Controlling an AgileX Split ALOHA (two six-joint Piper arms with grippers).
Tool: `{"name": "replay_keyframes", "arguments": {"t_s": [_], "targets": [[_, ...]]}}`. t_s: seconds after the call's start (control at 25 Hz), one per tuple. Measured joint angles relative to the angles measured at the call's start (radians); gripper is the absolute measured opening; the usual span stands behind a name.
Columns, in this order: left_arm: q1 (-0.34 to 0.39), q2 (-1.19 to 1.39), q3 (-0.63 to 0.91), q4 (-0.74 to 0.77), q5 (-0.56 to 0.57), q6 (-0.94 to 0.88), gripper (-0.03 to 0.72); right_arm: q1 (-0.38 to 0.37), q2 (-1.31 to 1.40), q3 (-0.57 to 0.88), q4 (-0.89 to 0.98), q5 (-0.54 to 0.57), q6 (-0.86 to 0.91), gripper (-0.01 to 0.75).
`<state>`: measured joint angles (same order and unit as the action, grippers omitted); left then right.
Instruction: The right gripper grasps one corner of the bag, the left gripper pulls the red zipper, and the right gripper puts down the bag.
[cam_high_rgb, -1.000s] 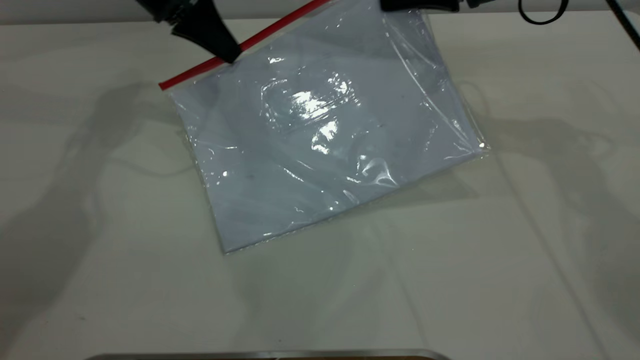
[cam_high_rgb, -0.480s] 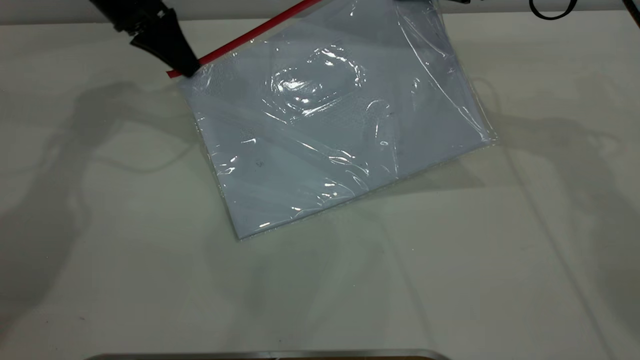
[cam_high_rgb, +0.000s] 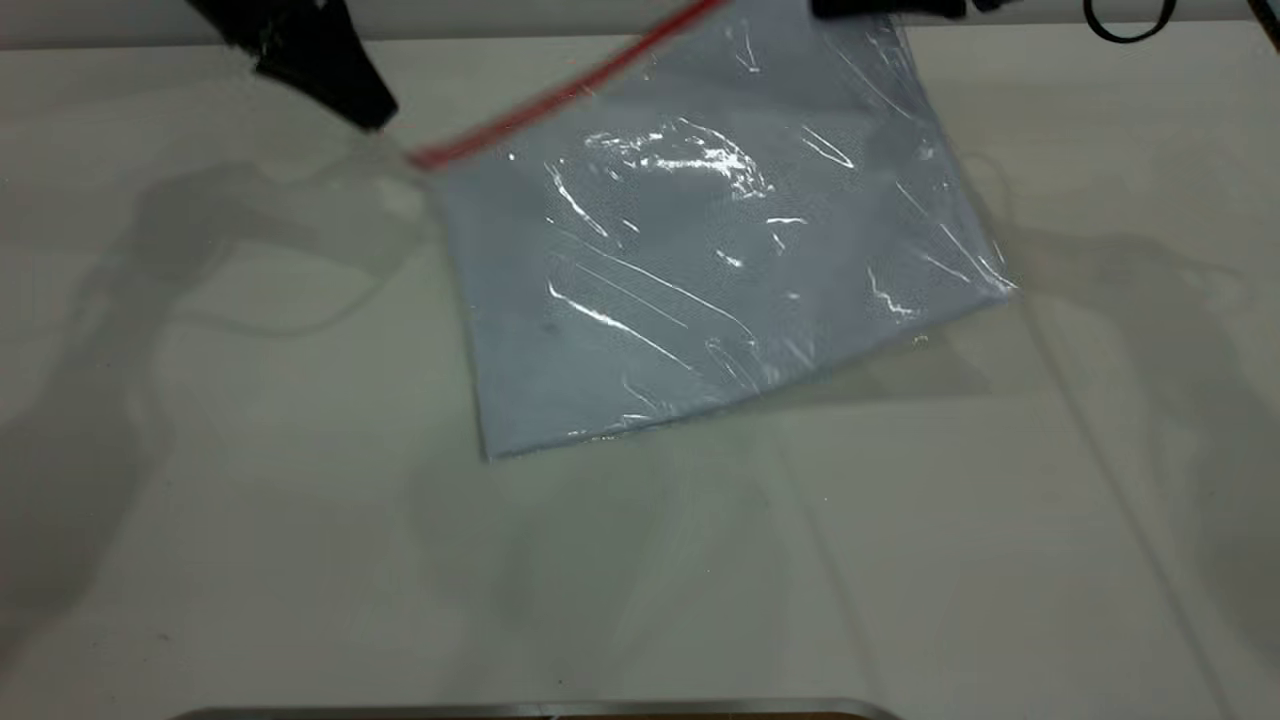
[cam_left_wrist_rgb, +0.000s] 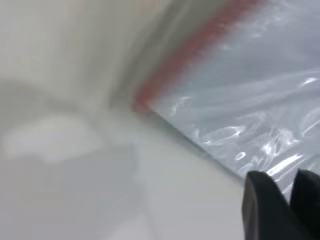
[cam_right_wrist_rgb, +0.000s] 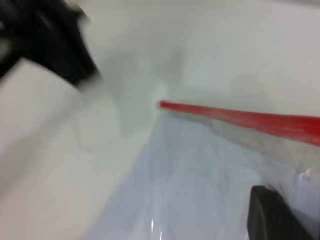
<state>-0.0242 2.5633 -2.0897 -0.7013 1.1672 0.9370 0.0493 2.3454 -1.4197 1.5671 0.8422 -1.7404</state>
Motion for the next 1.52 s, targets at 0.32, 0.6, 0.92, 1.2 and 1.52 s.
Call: {"name": "replay_keyframes", "arguments": {"t_s": [0.32, 0.6, 0.92, 1.2, 1.52], "targets": [[0.001, -0.22, 0.0, -0.181, 0.0, 0.0, 0.368, 0.031, 0.0, 0.019, -0.33, -0.238, 0.248, 0.41], [0.001, -0.447, 0.0, -0.225, 0.0, -0.037, 0.376, 0.015, -0.014, 0.008, -1.084, -0.301, 1.154, 0.461], [0.001, -0.689, 0.0, -0.048, 0.001, -0.214, 0.376, 0.034, -0.095, -0.1, -1.587, 0.277, 1.731, 0.462], [0.001, -0.845, 0.006, 0.256, 0.001, -0.507, 0.376, 0.124, -0.279, -0.101, -1.378, 0.351, 1.58, 0.462], [0.001, -1.088, 0.34, 0.423, 0.001, -0.625, 0.376, 0.369, -0.579, -0.099, -1.352, 0.373, 1.588, 0.44]]}}
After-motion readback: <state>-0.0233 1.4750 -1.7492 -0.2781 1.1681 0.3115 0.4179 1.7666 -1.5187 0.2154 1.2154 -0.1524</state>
